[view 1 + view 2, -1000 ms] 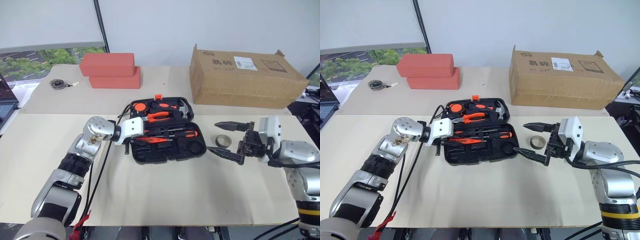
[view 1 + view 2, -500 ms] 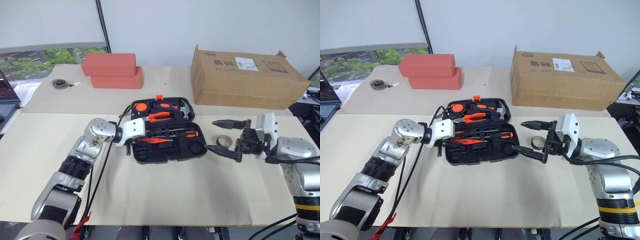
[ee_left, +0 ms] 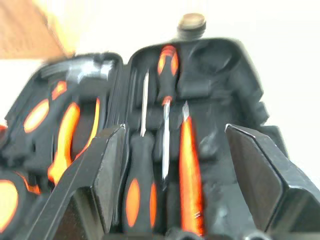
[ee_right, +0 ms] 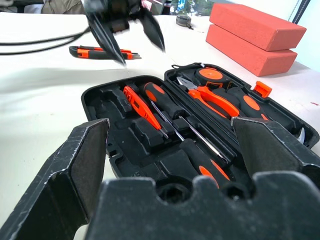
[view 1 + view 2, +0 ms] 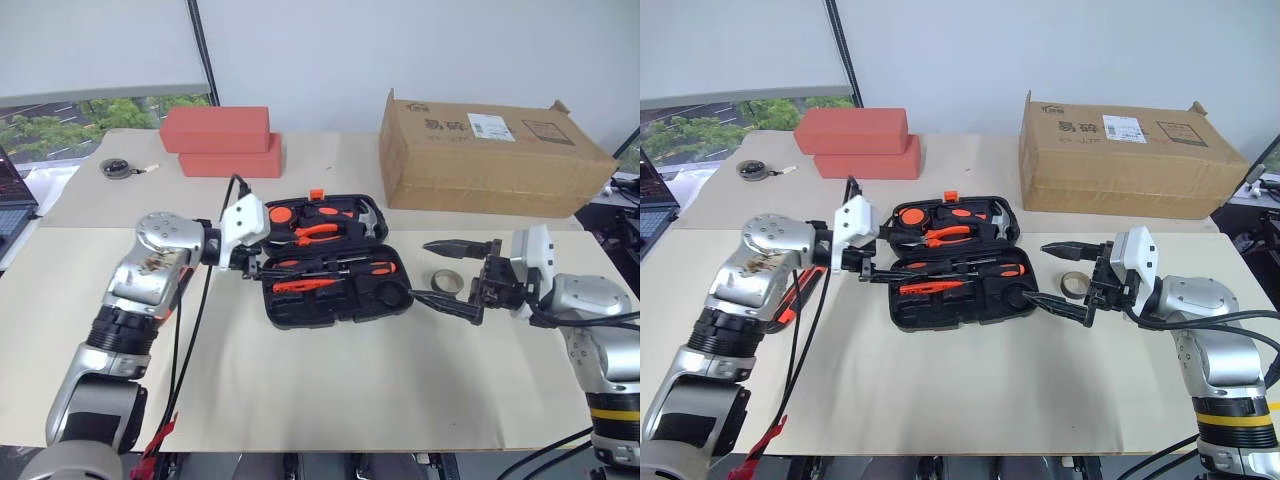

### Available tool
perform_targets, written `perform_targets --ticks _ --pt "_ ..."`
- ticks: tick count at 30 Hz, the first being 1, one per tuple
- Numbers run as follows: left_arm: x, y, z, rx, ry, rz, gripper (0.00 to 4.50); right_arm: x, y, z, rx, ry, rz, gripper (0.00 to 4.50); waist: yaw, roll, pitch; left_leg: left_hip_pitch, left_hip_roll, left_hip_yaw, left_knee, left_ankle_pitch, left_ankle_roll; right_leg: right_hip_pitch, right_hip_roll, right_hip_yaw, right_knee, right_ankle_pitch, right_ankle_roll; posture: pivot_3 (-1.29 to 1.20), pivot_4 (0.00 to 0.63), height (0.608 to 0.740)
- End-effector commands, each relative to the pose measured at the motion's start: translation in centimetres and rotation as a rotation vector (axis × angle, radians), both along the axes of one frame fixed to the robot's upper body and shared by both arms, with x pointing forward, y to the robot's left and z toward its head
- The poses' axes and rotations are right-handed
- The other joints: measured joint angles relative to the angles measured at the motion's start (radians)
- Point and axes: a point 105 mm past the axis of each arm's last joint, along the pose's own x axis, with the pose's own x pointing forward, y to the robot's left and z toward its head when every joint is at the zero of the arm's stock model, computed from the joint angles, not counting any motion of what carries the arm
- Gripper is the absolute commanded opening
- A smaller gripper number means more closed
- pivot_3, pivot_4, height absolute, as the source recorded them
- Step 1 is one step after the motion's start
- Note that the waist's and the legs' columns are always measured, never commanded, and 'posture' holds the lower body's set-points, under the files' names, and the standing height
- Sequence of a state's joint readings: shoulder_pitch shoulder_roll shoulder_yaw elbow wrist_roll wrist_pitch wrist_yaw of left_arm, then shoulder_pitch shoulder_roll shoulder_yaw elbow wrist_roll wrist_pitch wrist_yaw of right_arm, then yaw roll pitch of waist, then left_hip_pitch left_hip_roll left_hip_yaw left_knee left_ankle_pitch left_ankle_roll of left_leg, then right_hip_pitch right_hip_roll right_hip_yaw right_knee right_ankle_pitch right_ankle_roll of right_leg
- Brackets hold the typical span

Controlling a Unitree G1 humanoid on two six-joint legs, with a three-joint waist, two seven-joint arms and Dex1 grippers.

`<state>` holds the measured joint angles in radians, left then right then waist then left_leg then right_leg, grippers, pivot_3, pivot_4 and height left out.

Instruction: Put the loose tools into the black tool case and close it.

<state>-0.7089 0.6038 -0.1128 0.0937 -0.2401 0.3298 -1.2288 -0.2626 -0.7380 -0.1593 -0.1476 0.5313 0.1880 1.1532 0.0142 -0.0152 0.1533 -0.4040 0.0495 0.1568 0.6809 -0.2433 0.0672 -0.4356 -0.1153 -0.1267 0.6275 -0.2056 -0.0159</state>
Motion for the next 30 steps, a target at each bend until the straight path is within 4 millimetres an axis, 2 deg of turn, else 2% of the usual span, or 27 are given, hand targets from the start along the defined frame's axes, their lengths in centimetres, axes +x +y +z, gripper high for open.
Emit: perform_targets --ticks 1,2,7,12,25,27,30 --pt "0.7 -1.0 -1.3 -0.007 -0.019 0.058 2.37 0.1 0.4 0.8 -0.004 -0.032 0.014 4.5 0.002 0.0 0.0 0.0 0.0 0.0 0.0 0.0 0.002 0.0 0.0 0.001 0.0 0.0 0.0 0.0 0.15 0.712" --pt "0.6 -1.4 -2.1 0.008 -0.016 0.054 1.88 0.1 0.5 0.8 -0.004 -0.032 0.015 4.5 0.001 0.0 0.0 0.0 0.0 0.0 0.0 0.0 0.002 0.0 0.001 0.001 0.0 0.001 0.001 0.0 0.15 0.712" --pt "1.2 -2.4 -5.8 0.066 -0.014 0.091 0.1 0.2 0.5 0.9 -0.008 -0.034 0.019 4.5 -0.001 0.0 0.0 -0.001 -0.001 0.0 0.0 0.0 0.002 -0.001 0.001 0.003 0.0 0.001 0.001 0.0 0.15 0.712" --pt "2.3 -2.7 -7.1 0.058 -0.011 0.144 0.1 0.2 0.4 1.0 -0.01 -0.037 0.018 4.5 -0.001 0.0 0.0 -0.001 0.0 0.0 0.0 0.0 0.002 -0.001 0.001 0.003 0.001 0.001 0.001 0.0 0.15 0.712" --pt "1.8 -2.5 -11.6 0.206 -0.041 0.114 0.1 0.2 0.2 0.6 -0.012 -0.037 0.002 4.5 -0.001 0.001 -0.001 0.002 0.0 0.0 0.0 0.0 0.003 0.002 0.0 0.003 0.001 0.001 0.0 0.0 0.15 0.712" --pt "2.0 -2.3 -11.7 0.199 -0.044 0.131 0.1 0.2 0.1 0.6 -0.015 -0.037 -0.002 4.5 -0.001 0.001 -0.001 0.005 0.0 0.0 0.0 0.0 0.004 0.004 0.0 0.003 0.001 0.001 0.0 0.0 0.15 0.712" --pt "2.8 -2.1 -10.1 0.125 -0.053 0.165 0.1 0.2 0.0 0.4 -0.023 -0.03 -0.011 4.5 -0.001 0.001 -0.001 0.007 0.0 -0.001 0.0 -0.001 0.003 0.007 -0.001 0.002 0.001 0.001 0.001 0.0 0.15 0.712"
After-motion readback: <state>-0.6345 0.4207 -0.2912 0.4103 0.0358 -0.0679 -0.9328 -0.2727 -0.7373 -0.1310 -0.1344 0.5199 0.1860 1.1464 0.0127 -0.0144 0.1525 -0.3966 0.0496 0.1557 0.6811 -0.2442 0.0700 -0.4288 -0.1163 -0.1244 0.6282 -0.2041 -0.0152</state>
